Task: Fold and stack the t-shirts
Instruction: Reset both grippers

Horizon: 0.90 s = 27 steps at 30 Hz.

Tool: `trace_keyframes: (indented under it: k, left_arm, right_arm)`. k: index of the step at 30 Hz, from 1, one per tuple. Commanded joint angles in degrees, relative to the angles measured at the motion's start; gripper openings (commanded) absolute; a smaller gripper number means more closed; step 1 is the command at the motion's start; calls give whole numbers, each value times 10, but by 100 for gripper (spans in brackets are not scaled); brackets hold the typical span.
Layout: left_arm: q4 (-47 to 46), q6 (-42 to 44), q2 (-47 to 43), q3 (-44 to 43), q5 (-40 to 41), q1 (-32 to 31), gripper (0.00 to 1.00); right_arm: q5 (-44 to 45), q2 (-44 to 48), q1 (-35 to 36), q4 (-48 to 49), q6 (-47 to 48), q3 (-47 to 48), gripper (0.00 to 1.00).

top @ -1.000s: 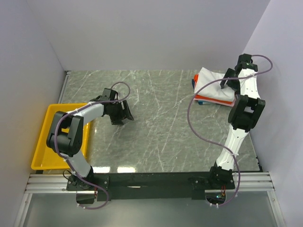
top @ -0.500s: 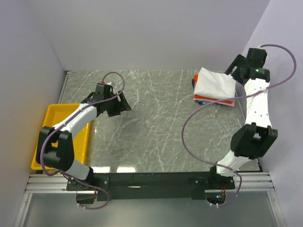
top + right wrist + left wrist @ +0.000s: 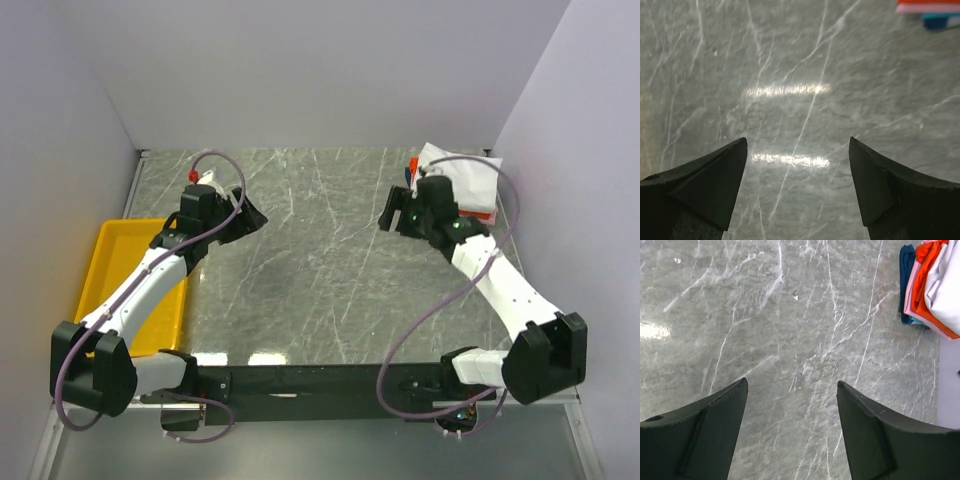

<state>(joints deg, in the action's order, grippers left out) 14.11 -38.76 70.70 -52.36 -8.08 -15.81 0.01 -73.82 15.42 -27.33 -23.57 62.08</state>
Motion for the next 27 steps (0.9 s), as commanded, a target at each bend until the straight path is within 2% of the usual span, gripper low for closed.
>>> trace_keyframes:
  k: [1,5,11,23,27]
  left_arm:
    - [-43,-2,-28,27,8,-4,78]
    - [-51,-6,-66,51,30,-9,78]
    - [-70,-14,-124,96,49,-10,77]
    - [-46,-16,-182,125,79,-11,77]
    - [-20,-8,-180,104,96,-11,79]
  right_arm:
    - [27,50,46,100,-42,-68,88]
    - [60,68,102,135,-67,-150,88]
    - [92,83,159,166,-86,-199,88]
    - [90,122,178,163,-109,-227,88]
    - [111,148,178,156,-114,-239,88]
